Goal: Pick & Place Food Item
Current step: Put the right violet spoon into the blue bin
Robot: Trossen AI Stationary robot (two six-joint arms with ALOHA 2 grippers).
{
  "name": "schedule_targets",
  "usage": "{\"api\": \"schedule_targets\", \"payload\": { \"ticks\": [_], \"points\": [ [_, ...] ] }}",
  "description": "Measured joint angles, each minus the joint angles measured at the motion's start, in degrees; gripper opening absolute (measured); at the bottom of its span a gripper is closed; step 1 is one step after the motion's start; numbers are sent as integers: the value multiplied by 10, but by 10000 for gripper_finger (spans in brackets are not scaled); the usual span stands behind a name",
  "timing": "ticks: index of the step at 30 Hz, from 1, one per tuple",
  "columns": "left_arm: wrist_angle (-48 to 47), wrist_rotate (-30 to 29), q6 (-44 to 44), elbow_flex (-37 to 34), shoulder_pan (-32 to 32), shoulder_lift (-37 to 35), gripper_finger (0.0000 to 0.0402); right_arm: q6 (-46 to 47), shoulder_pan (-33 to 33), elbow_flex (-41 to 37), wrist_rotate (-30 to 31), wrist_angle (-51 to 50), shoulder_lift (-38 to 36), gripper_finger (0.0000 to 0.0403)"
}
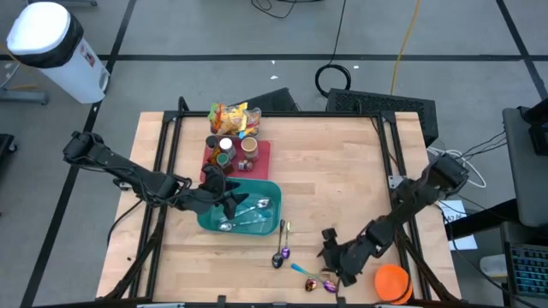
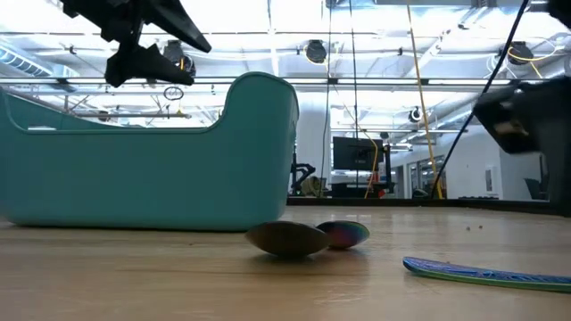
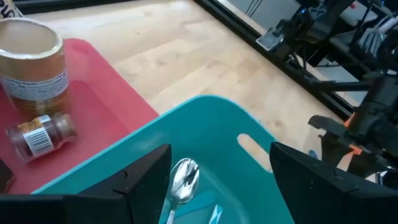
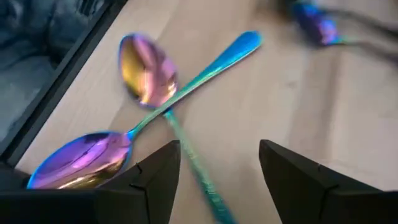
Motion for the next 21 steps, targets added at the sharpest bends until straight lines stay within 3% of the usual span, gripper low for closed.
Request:
{"api": "schedule_targets", "payload": {
  "ticks": [11, 21],
  "points": [
    [0, 5, 0, 0, 0, 0, 280, 7, -6, 2, -40, 14, 48, 174],
    [0, 5, 0, 0, 0, 0, 280, -5, -32, 2, -11, -42, 50, 53]
  ]
}}
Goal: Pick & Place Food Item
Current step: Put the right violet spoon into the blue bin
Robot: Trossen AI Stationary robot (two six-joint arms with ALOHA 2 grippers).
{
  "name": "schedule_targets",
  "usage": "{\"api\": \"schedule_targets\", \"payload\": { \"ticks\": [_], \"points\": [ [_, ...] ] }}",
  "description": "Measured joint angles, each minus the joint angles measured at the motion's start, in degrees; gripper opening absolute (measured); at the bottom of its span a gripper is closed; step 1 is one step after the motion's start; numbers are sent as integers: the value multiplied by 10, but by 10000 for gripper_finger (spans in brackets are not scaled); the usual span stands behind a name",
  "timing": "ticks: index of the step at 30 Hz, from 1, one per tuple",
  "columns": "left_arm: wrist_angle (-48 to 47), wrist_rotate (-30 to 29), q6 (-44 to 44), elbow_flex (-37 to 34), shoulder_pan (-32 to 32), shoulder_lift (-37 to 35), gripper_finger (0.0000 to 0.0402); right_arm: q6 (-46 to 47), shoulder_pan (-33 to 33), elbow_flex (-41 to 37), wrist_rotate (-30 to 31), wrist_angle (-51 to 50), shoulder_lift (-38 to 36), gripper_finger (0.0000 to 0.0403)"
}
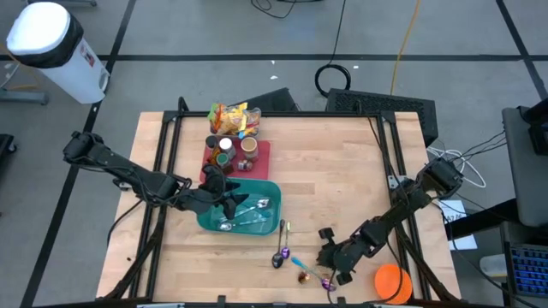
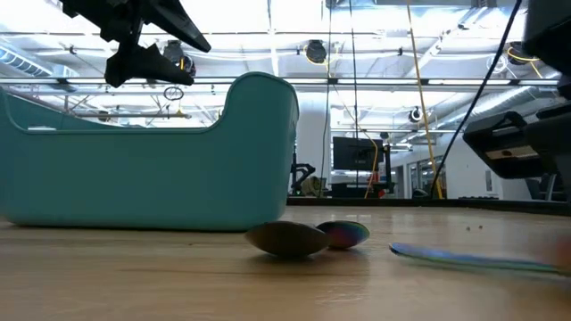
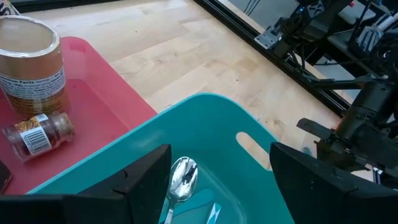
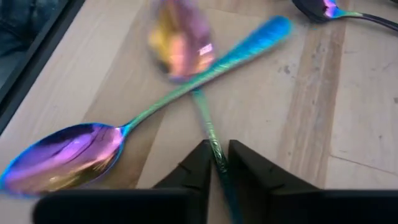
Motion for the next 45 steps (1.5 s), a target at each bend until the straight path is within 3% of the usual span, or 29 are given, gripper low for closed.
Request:
{"api": "schedule_targets", "payload": {
  "ticks": [5, 14, 20, 29, 34, 40, 45],
  "points": [
    [0, 0, 0, 0, 0, 0, 280, -4, -25, -1, -3, -27, 0, 7],
    [0, 0, 1, 0, 0, 0, 280, 0, -51, -1, 12, -76, -1, 4],
    [0, 0, 1, 0, 0, 0, 280, -13, -52, -2, 36, -85, -43, 2],
    [0, -1, 1, 0, 0, 0, 280, 17, -52, -5, 156, -237, -106, 1],
    [0, -8, 1, 0, 0, 0, 280, 15, -52, -4, 235, -272, -107, 0],
    [5, -33, -27, 0, 0, 0, 280, -37, -57, -4, 360, -231, -111, 0],
    [72, -31, -9, 0, 0, 0, 280, -140, -80, -4, 373, -107, -126, 0]
  ]
}}
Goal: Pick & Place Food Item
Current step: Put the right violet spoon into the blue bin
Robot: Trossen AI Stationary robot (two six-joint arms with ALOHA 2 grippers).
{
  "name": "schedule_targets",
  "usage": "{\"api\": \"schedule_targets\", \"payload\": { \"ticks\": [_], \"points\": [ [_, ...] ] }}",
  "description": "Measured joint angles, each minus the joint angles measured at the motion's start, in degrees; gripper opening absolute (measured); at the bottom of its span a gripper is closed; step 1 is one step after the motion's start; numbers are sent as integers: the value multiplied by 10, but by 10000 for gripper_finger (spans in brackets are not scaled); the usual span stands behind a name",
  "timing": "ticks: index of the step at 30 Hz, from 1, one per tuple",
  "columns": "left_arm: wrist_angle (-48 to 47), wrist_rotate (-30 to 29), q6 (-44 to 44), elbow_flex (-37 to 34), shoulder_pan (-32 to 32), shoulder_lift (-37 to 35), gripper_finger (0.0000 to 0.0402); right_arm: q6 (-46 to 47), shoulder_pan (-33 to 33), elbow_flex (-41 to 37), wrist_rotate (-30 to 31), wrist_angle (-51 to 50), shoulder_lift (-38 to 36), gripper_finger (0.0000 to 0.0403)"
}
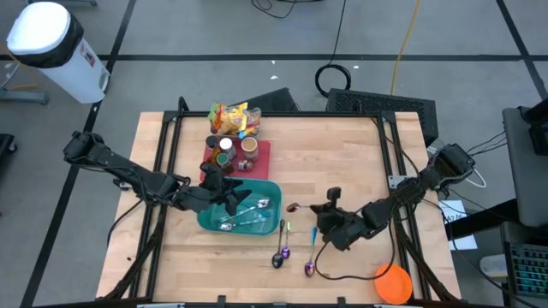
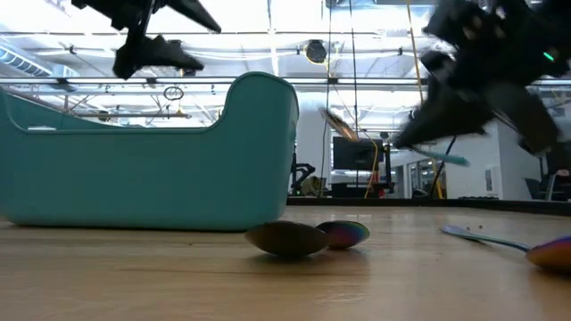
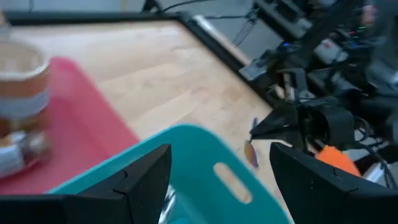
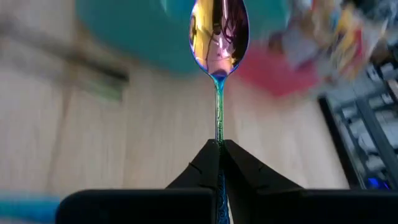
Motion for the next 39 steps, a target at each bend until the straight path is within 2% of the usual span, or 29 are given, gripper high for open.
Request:
{"api": "schedule_targets", "payload": {
  "ticks": [7, 11, 17, 21, 39],
  "points": [
    [95, 0, 107, 0, 0, 26, 280, -190, -26, 2, -31, 220, -20, 0],
    [165, 12, 113, 0, 12, 64, 280, -242, -41, 4, -32, 285, -26, 0],
    [326, 94, 156, 0, 36, 148, 280, -213, -56, 5, -44, 253, -26, 0],
    [394, 142, 205, 0, 38, 181, 280, -201, -55, 5, -43, 234, -26, 0],
    [360, 130, 207, 0, 54, 191, 280, -205, -78, 5, -28, 252, -26, 0]
  ]
}}
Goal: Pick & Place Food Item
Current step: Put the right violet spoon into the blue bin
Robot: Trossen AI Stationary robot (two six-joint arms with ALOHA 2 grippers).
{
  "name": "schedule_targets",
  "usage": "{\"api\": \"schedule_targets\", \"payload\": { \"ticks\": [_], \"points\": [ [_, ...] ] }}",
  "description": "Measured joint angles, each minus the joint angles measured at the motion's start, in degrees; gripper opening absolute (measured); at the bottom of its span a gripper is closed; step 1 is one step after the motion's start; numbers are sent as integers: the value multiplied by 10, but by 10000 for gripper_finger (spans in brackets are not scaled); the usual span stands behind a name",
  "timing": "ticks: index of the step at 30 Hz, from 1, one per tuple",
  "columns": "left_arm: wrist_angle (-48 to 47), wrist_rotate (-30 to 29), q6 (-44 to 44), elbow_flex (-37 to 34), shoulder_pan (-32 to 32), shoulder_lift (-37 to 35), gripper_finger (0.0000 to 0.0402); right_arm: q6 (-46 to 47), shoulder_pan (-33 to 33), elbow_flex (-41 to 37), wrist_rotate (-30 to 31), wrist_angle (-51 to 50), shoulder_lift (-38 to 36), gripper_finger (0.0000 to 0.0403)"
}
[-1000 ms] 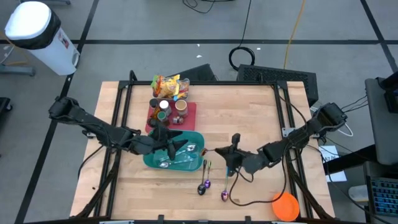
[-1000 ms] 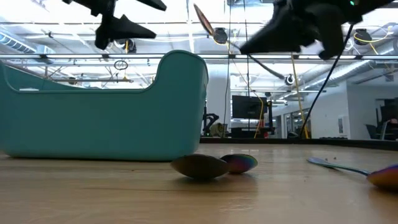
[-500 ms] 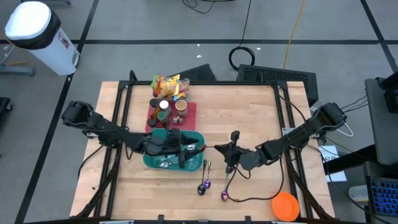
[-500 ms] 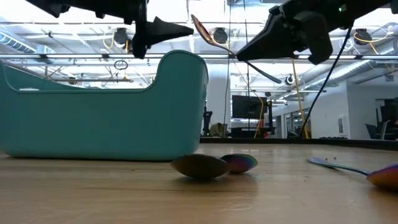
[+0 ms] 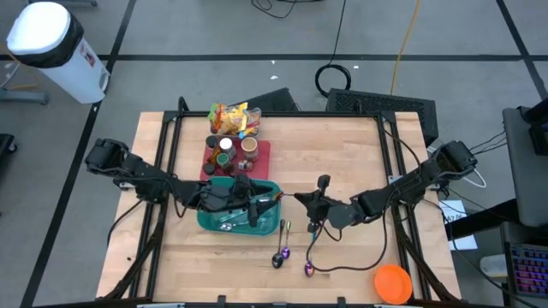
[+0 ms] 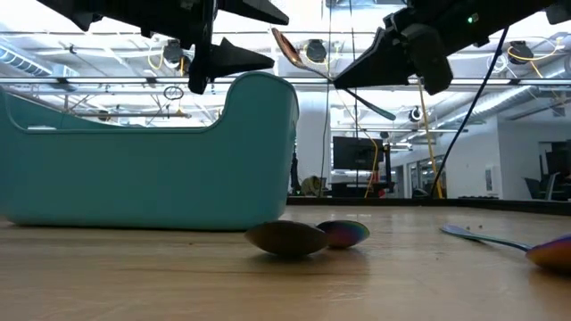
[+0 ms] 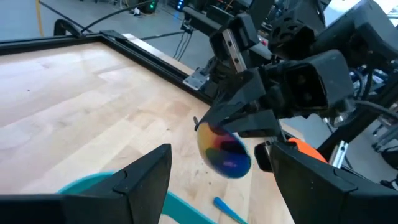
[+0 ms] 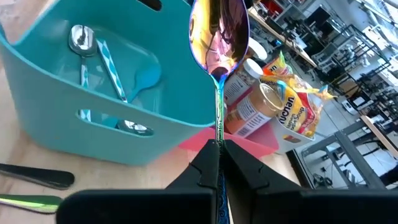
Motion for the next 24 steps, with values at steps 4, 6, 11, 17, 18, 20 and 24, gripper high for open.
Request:
{"api": "schedule_targets", "payload": {
  "ticks": [4, 6, 11, 17, 18, 20, 24],
  "points": [
    [-1, 1, 2, 0, 9, 0, 280, 0, -2, 0, -1, 0, 0, 0],
    [-3, 1, 5, 0, 13, 0, 280, 0, -3, 0, -1, 0, 0, 0],
    [-5, 3, 13, 0, 16, 0, 280, 0, -3, 0, 0, 0, 0, 0],
    [-21, 17, 26, 0, 16, 0, 274, 0, -3, 0, 0, 1, 0, 0],
    [-22, 17, 26, 0, 16, 0, 268, 0, -3, 0, 0, 3, 0, 0],
    [-22, 17, 27, 0, 16, 0, 250, 0, -3, 0, -1, 4, 0, 0],
    [-22, 18, 26, 0, 16, 0, 204, 0, -3, 0, -1, 4, 0, 0]
  ]
}}
